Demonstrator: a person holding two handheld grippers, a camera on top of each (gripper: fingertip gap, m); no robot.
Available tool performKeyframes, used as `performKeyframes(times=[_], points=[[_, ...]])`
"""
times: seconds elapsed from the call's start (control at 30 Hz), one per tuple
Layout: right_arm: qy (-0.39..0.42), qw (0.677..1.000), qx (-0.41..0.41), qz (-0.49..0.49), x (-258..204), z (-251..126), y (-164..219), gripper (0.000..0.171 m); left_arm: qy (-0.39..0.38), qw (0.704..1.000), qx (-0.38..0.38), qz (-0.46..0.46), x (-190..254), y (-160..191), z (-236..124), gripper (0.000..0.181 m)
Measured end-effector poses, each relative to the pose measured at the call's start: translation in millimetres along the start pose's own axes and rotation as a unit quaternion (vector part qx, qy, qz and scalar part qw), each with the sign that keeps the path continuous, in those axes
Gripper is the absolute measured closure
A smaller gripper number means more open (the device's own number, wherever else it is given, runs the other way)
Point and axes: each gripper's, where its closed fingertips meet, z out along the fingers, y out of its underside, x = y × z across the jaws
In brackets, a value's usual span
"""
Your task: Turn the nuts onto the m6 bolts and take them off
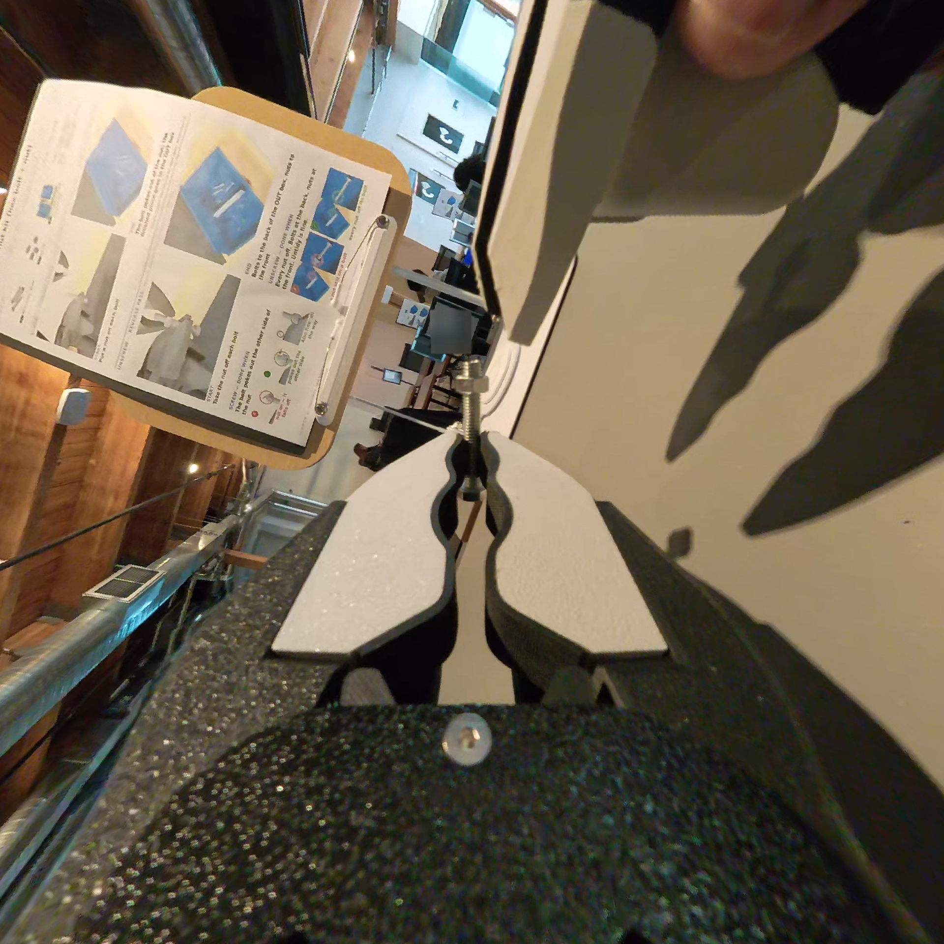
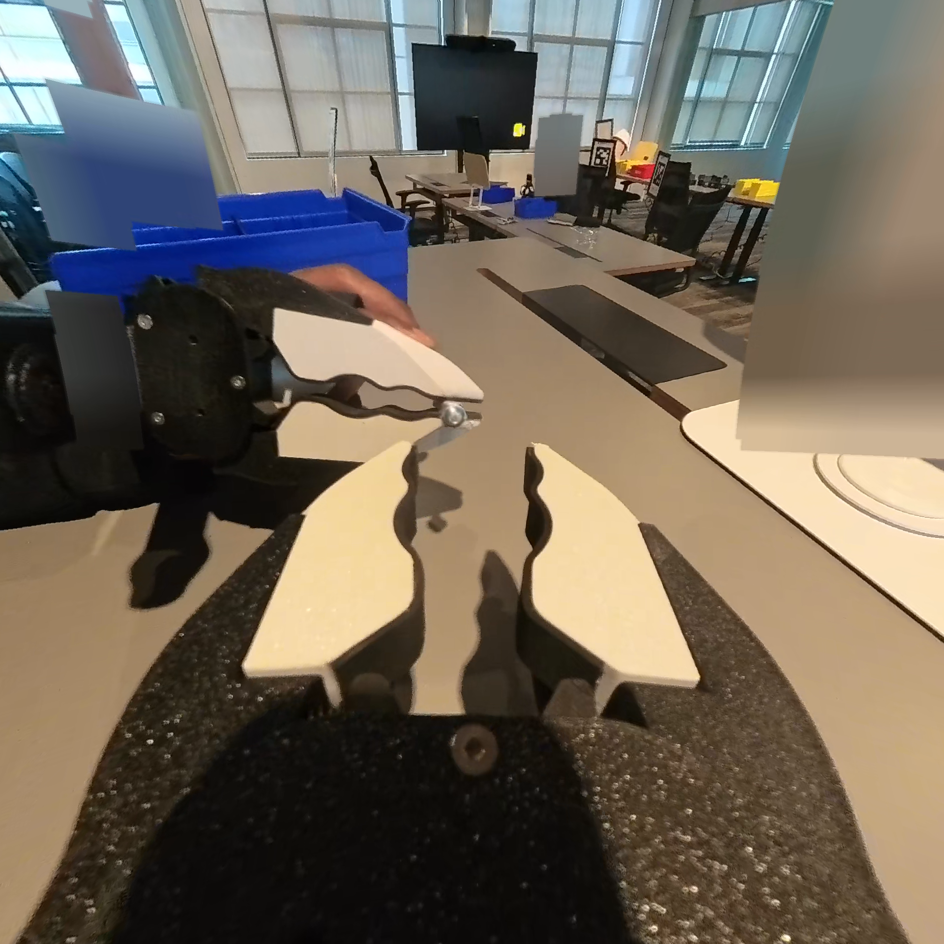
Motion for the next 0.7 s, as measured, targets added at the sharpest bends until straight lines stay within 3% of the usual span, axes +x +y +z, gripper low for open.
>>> performKeyframes(times=[0.37, 0.7], points=[[-0.01, 0.999, -0.015, -0.03, -10, 2, 0, 0.135, -0.004, 0.997, -0.009, 0.073, 3, -4, -2, 0.176], [-0.038, 0.999, -0.031, -0.024, -19, 6, 6, 0.144, 0.009, 0.996, 0.01, 0.083, 8, -9, -3, 0.176]])
